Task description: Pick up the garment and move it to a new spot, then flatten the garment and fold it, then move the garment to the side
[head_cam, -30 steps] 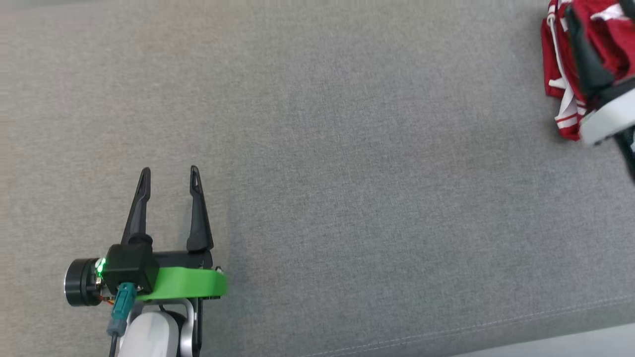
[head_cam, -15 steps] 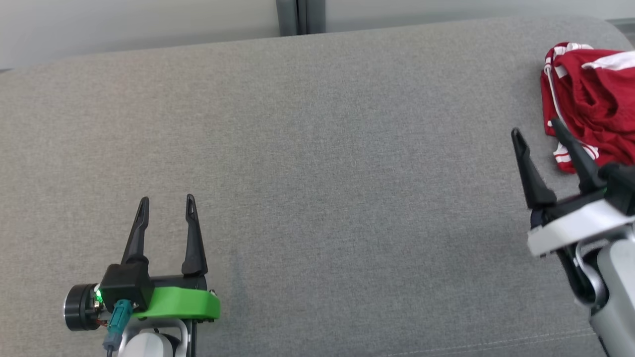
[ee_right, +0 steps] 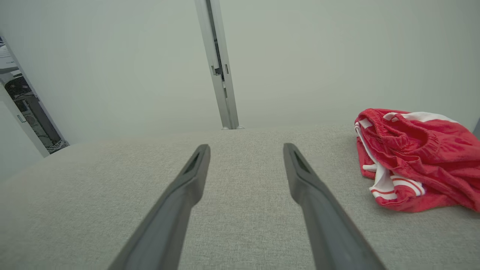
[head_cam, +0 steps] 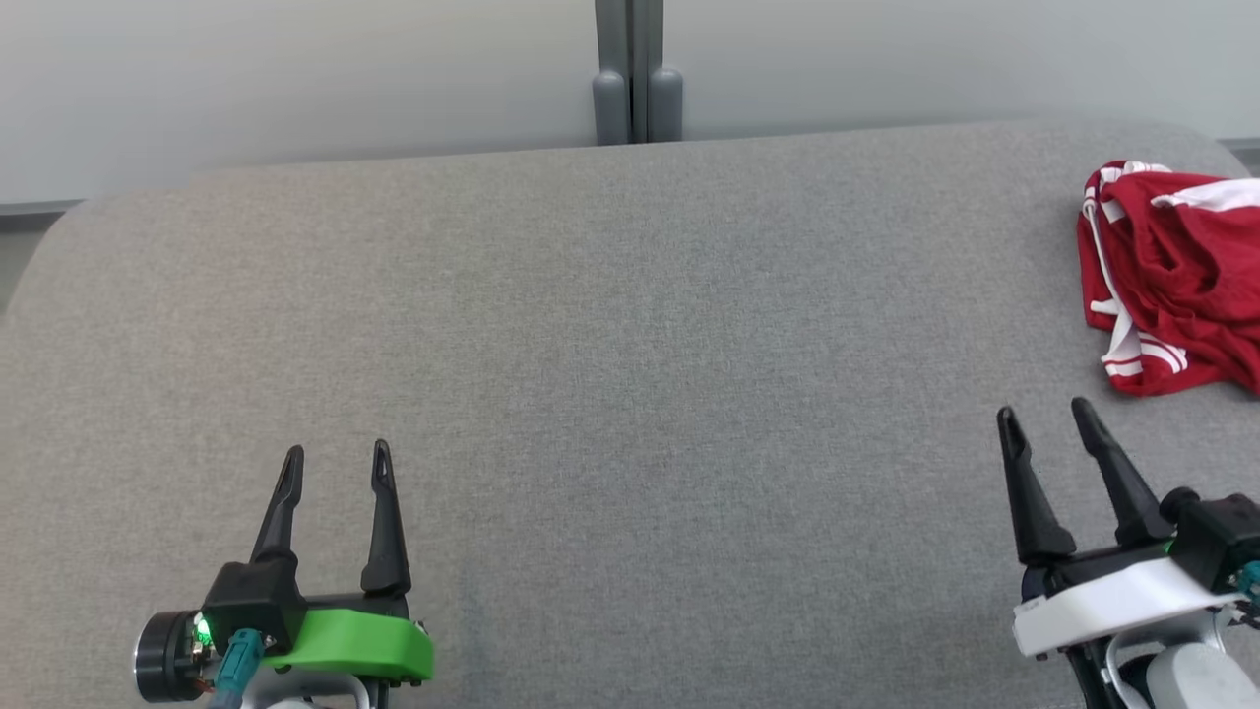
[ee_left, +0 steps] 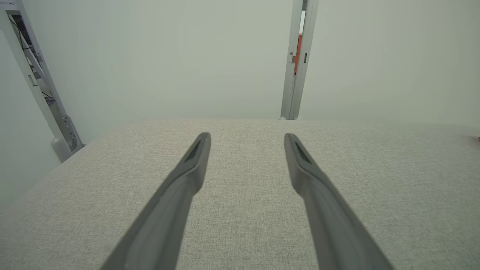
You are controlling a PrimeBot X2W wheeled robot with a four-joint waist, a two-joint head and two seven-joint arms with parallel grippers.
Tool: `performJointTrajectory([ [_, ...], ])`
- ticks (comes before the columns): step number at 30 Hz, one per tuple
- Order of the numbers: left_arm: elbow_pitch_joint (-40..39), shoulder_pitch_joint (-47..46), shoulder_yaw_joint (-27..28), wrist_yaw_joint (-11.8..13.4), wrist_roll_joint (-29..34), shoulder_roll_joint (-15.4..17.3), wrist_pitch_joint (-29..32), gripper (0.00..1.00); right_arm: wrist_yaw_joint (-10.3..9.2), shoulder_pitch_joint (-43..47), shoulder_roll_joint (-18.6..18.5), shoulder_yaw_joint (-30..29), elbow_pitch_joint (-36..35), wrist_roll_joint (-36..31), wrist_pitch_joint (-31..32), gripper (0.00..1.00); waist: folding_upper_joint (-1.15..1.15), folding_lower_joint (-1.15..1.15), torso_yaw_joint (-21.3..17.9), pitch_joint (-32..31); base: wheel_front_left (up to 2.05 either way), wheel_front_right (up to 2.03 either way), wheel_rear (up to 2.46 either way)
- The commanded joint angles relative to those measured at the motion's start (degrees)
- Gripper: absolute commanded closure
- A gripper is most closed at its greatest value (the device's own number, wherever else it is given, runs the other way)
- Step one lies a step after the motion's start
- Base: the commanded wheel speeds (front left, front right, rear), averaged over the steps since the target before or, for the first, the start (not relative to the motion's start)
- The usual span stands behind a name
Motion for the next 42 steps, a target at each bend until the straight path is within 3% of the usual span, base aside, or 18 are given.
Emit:
performJointTrajectory([
  [1,0.3,0.9,0.2,-0.4,0.1,0.1,0.0,0.00,-0.10,0.8,0.3,-0.4,-0.4,-0.8,-0.2,0.00,0.00,0.00,0.7,-1.2,0.00,0.00,0.00],
  [15,1.8,2.4,1.7,-1.8,0.5,0.0,0.0,0.00,-0.09,4.0,4.4,-0.6,0.1,-4.1,-0.2,0.00,0.00,0.00,1.2,-4.4,0.00,0.00,0.00],
  [42,2.2,2.1,2.5,-1.5,-0.8,0.0,0.0,0.00,-0.10,4.3,5.5,-0.1,0.5,-4.8,-0.2,0.00,0.00,0.00,1.0,-4.7,0.00,0.00,0.00],
])
